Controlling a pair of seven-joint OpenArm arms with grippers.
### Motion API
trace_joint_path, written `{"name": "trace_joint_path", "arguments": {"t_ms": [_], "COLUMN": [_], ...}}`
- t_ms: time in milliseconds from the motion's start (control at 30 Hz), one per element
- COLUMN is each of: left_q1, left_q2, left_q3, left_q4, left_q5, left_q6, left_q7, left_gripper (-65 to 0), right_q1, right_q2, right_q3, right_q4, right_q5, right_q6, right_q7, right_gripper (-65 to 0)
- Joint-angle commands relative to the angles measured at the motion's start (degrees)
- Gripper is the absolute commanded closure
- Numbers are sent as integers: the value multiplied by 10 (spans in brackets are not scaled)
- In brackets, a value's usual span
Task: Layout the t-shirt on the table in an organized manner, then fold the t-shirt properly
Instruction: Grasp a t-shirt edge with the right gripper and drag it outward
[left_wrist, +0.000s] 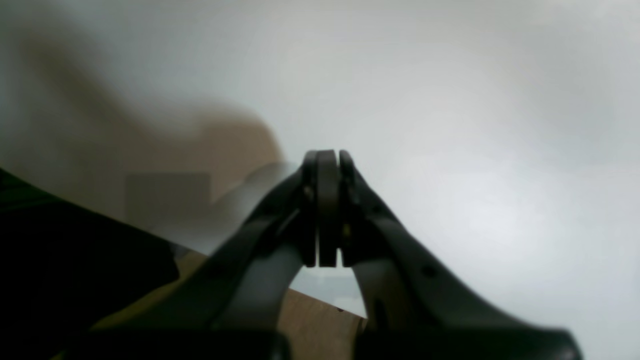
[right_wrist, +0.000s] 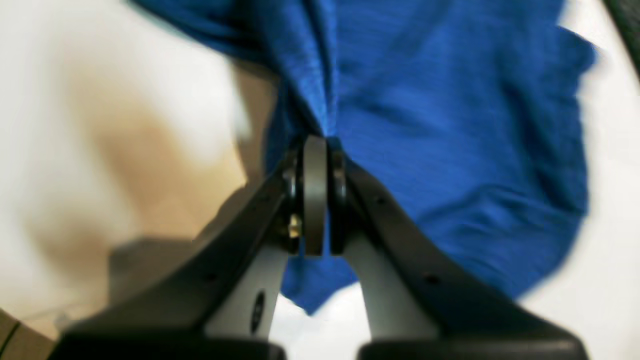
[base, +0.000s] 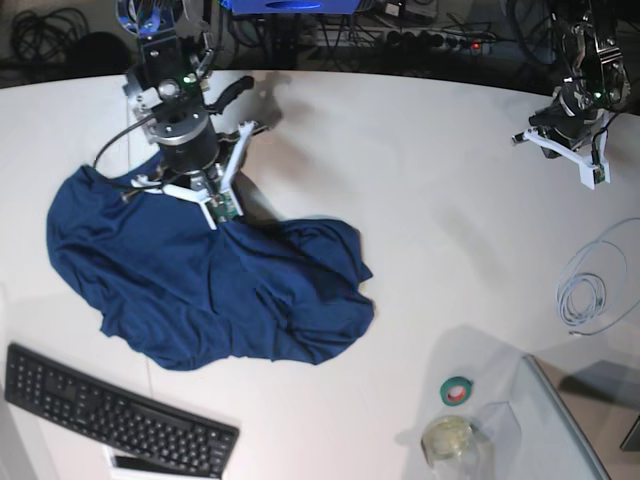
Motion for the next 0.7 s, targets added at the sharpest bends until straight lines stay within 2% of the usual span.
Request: {"name": "trace_joint_path", "arguments": {"t_ms": [0, 67, 233, 367, 500, 600, 667], "left_q1": [-3, -3, -3, -5, -26, -59, -85], "left_q2": [-9, -8, -8, -8, -8, -5, 11], "left_q3": [-2, -2, -2, 9, 73, 148, 201], "left_q4": [11, 12, 13, 14, 15, 16, 16], "left_q5": [1, 1, 1, 0, 0, -3, -3], "left_q6": [1, 1, 1, 1, 1, 1, 1], "left_q7": [-8, -8, -8, -8, -8, -9, -9], "left_gripper": [0, 0, 0, 0, 0, 0, 0], "right_q1": [5, 4, 4, 2, 1, 0, 0], "right_q2": [1, 6, 14, 20, 19, 19, 20], "right_q3": [19, 53, 165, 244, 299, 301, 298], "right_q4": [30, 53, 69, 69, 67, 65, 54], "right_q5": [-1, 11, 88, 145, 160, 160, 160], "right_q6": [-3, -3, 0, 40, 55, 55, 55], "right_q7": [16, 16, 15, 15, 14, 13, 13], "right_gripper": [0, 0, 0, 0, 0, 0, 0]}}
